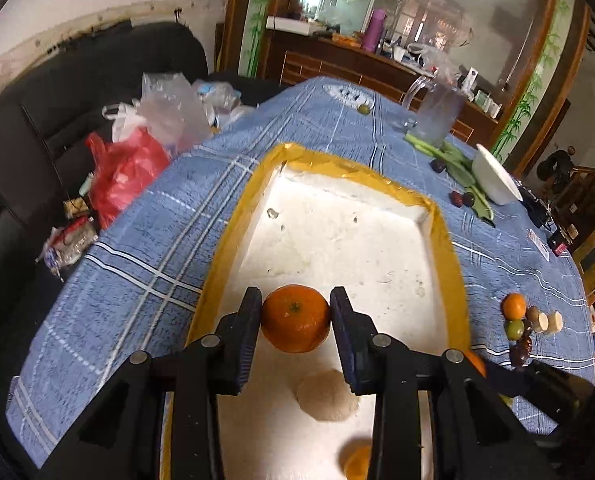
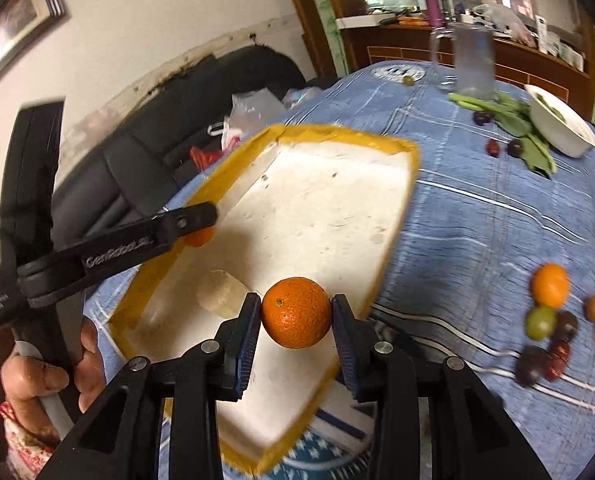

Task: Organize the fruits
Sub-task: 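Carry both mandarins over the white tray and release them inside, then move both tools back from the tray to the remaining fruit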

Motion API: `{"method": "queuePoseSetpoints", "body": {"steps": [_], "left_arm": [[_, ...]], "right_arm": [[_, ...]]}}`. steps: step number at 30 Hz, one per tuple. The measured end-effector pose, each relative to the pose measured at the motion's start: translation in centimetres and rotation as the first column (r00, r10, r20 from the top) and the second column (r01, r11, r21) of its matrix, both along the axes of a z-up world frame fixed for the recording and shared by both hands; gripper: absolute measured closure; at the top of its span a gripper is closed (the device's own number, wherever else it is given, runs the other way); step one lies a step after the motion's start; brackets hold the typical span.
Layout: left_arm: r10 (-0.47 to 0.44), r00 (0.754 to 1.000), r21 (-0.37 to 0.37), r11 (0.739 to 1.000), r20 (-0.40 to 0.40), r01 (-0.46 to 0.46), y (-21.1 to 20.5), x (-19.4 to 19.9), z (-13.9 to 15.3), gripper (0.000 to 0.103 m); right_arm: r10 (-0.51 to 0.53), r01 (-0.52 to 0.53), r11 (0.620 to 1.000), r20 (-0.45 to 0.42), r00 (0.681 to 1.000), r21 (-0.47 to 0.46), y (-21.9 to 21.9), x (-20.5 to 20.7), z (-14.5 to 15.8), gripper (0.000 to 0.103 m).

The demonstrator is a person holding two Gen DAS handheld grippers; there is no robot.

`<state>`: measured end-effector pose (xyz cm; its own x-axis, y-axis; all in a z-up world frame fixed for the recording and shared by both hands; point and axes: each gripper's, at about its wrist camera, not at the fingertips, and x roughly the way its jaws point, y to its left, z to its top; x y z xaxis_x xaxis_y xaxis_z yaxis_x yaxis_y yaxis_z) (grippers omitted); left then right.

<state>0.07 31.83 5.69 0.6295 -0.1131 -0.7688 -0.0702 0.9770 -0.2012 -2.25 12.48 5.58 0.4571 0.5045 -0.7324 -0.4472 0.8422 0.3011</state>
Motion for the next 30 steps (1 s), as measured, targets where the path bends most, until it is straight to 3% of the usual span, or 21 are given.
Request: {"method": "queuePoseSetpoints", "body": {"steps": [8, 10, 13, 16, 22, 30], "left_arm": [[0.014, 0.999, -0.021, 1.0, -0.032, -0.015, 0.6, 0.7, -1.1, 0.068], [0.024, 0.999, -0.029, 0.999, -0.031, -0.025, 0.9, 0.5, -1.0, 0.05], [0.029, 0.999, -0.049, 0.998, -0.014, -0.03, 1.0, 0.1, -0.4, 0.042], [0.045, 0.999, -0.022, 0.999, 0.016, -0.045, 0.7, -0.8, 0.7, 0.037], [0.043, 0.995, -0.041, 0.998, 0.09, -0.039, -0.3, -3.7, 3.7, 0.025], [-0.007, 0.994, -0.079, 0.997, 0.113, 0.016, -4.0, -6.5, 5.1, 0.022]], "right_arm": [[0.01, -0.01, 0.999, -0.005, 1.0, -0.043, 1.9, 0.8, -1.2, 0.063], [0.015, -0.016, 0.999, -0.011, 1.0, -0.036, 2.2, 0.8, -1.2, 0.06], [0.007, -0.007, 1.0, -0.003, 1.0, -0.021, 2.1, 0.7, -1.0, 0.044], [0.002, -0.002, 1.0, 0.015, 1.0, -0.014, 1.6, 0.3, -0.4, 0.044], [-0.033, 0.031, 0.999, 0.06, 0.998, 0.027, -1.7, -1.3, 1.8, 0.044], [-0.138, 0.133, 0.989, 0.074, 0.988, 0.066, -9.5, -3.6, 2.9, 0.044]]}}
